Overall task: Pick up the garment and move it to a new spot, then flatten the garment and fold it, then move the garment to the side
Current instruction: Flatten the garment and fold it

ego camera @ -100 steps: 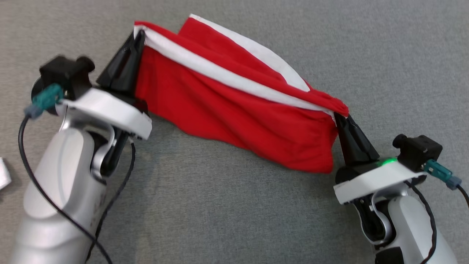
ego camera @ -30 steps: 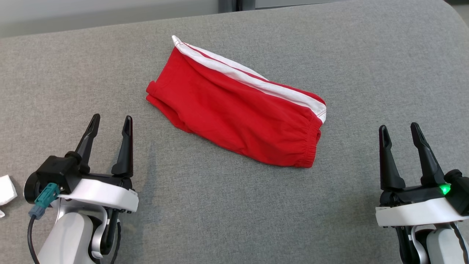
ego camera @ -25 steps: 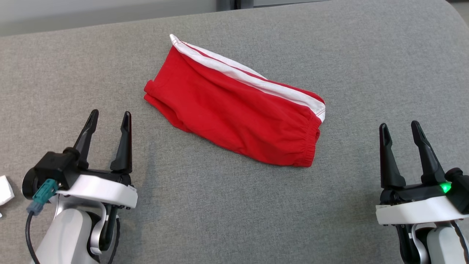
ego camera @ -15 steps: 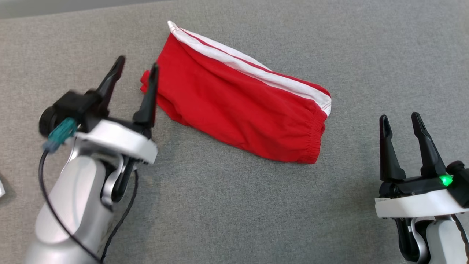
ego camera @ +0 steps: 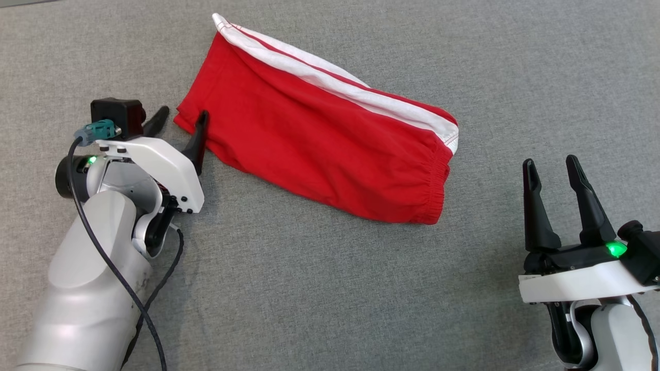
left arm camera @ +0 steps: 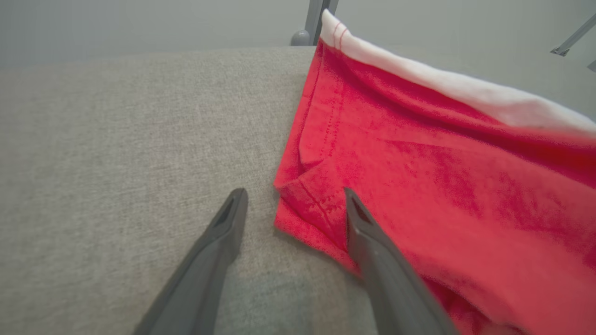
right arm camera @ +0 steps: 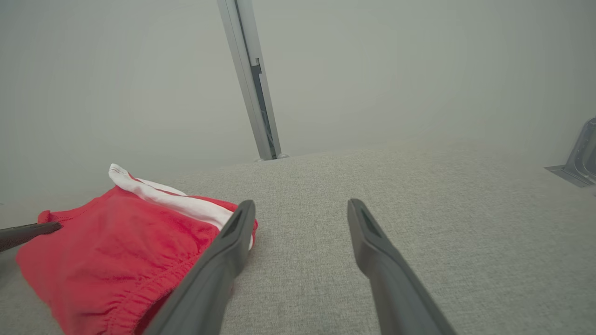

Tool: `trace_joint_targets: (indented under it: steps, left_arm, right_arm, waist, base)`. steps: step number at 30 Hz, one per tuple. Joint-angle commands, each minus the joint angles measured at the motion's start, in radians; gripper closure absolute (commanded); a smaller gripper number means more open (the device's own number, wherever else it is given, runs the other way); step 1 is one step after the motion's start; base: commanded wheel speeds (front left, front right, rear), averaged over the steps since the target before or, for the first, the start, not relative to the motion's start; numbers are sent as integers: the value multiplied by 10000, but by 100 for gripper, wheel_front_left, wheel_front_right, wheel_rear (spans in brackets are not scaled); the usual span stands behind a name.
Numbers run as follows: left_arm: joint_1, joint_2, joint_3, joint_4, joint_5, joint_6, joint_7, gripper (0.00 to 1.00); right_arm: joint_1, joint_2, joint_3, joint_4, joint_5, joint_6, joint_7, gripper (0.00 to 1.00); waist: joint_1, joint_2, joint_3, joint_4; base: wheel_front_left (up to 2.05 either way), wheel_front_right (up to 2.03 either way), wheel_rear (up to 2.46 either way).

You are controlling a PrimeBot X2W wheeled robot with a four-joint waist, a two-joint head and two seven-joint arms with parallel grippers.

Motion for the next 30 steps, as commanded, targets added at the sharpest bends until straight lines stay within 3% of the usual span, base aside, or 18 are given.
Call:
trace_joint_targets:
  steps: [1,2,3,4,5,16,26,30]
  left_arm:
    - [-170,27,12,136,-86,-82,70,0]
    - [-224,8,-15,279,-124,-119,138,0]
    - [-277,-5,-38,392,-150,-168,169,29]
    - [-241,-38,-81,524,-185,-213,258,80]
    - [-242,-67,-119,632,-240,-262,308,100]
    - [158,-194,-286,459,-225,-308,-675,100]
    - [2655,-510,-89,-1266,-688,69,-1681,100]
    - [3931,-543,-16,-2423,-878,431,-1833,100]
  right_arm:
    - [-92,-48,-38,-9,58,-1,-59,0]
    - [-94,-48,-39,2,101,-1,-59,0]
    - [-111,-46,-36,10,106,-1,-59,0]
    - [-130,-48,-38,24,140,-1,-59,0]
    - [-151,-49,-29,33,177,-1,-59,0]
    - [-80,-48,-40,145,212,-1,-59,0]
    - [250,-51,-96,299,-63,-1,-59,0]
    - [369,-49,-90,376,-197,-1,-59,0]
  waist:
    - [0,0,12,6]
    - [0,0,30,16]
    - [0,0,48,27]
    - [0,0,62,38]
    - [0,0,73,51]
    - [0,0,-160,284]
    - [0,0,-744,844]
    - [0,0,-1031,1081]
  base:
    - [0,0,0]
    - [0,0,0]
    - [0,0,0]
    - [0,0,0]
    - [0,0,0]
    - [0,0,0]
    - [0,0,0]
    - [0,0,0]
